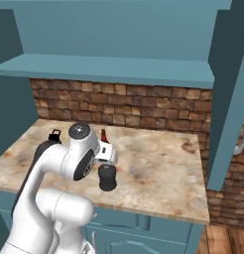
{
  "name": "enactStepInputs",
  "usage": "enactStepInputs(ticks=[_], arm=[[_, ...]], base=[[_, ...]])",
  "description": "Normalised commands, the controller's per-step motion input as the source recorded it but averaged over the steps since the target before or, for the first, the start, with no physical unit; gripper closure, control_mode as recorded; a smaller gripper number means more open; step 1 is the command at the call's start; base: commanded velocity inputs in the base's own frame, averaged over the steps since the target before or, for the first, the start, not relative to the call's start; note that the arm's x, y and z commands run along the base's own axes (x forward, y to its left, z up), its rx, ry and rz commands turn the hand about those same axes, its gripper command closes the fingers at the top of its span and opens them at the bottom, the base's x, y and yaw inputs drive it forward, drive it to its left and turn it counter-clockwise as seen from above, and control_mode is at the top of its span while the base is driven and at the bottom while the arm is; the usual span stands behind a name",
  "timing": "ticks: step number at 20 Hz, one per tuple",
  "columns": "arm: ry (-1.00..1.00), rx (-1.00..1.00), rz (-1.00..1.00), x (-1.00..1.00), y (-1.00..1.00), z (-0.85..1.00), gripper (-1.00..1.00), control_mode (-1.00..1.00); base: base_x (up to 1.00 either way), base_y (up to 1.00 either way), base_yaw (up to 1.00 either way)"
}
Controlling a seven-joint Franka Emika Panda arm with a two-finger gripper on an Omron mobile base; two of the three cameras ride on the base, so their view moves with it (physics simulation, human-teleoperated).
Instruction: Sort all alcoholic drinks to one cabinet, and non-alcoholic drinks to the other.
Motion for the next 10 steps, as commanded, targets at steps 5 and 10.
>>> enactStepInputs(ticks=[5,10], arm=[[0.02,0.00,0.00,0.20,-0.14,-0.31,-1.00,-1.00],[0.00,-0.01,0.00,0.24,-0.08,-0.32,-1.00,-1.00]], base=[[0.00,0.00,0.00],[0.00,0.00,0.00]])
